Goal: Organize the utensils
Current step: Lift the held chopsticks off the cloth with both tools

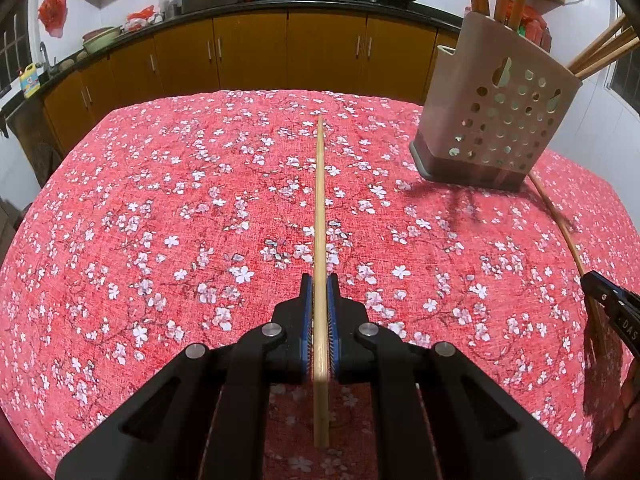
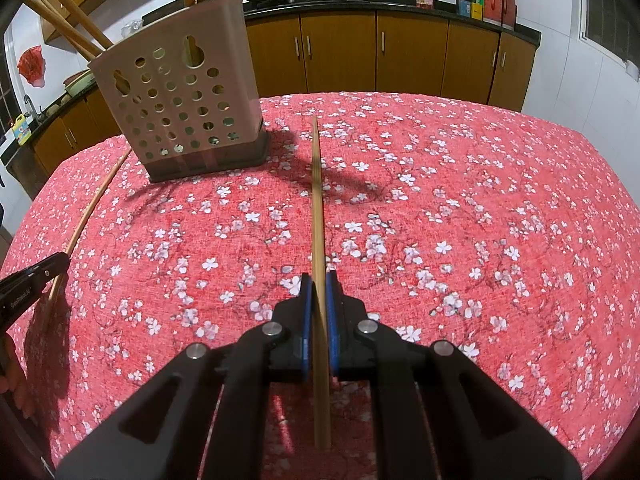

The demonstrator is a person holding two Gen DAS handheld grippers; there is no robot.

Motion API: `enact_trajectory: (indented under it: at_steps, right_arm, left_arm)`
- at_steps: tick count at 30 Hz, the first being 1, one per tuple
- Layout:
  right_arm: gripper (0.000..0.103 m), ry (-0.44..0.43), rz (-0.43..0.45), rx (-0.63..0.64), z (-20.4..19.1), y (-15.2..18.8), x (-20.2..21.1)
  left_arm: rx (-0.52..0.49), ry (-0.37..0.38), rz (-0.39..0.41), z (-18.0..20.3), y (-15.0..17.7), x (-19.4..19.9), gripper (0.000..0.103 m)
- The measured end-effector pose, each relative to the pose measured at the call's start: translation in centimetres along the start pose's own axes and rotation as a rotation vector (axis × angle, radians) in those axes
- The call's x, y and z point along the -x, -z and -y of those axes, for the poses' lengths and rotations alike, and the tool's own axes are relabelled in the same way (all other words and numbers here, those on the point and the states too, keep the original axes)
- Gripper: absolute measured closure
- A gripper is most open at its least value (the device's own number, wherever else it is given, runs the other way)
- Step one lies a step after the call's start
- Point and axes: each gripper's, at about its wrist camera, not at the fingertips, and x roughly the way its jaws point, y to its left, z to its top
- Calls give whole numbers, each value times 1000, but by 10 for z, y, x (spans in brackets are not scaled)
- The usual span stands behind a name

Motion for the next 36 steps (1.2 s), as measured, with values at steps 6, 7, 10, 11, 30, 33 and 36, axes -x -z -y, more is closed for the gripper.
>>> enact_trajectory:
  at_steps: [6,7,10,11,30,33,36]
  right_arm:
    - [95,-1,0,0,0,0,0]
    - [95,-1,0,-1,0,0,0]
    - [95,-1,0,-1,1,0,0]
    - [95,-1,0,-1,1,0,0]
    - [95,0,0,1,-2,1,1]
    - [95,-8,0,-2,1,3,3]
    - [95,-17,0,-7,3,5,5]
  left_arm:
    - [-3,-5,0,0,0,0,94]
    - [-3,-5,0,1,0,0,94]
    - [-2,-5,0,1,0,0,94]
    - [-2,-5,0,1,0,0,94]
    - [-14,-17,-3,5,4,5,94]
    - [-17,-23,-4,6,9,8,94]
    - [-17,-25,-4,6,12,12,94]
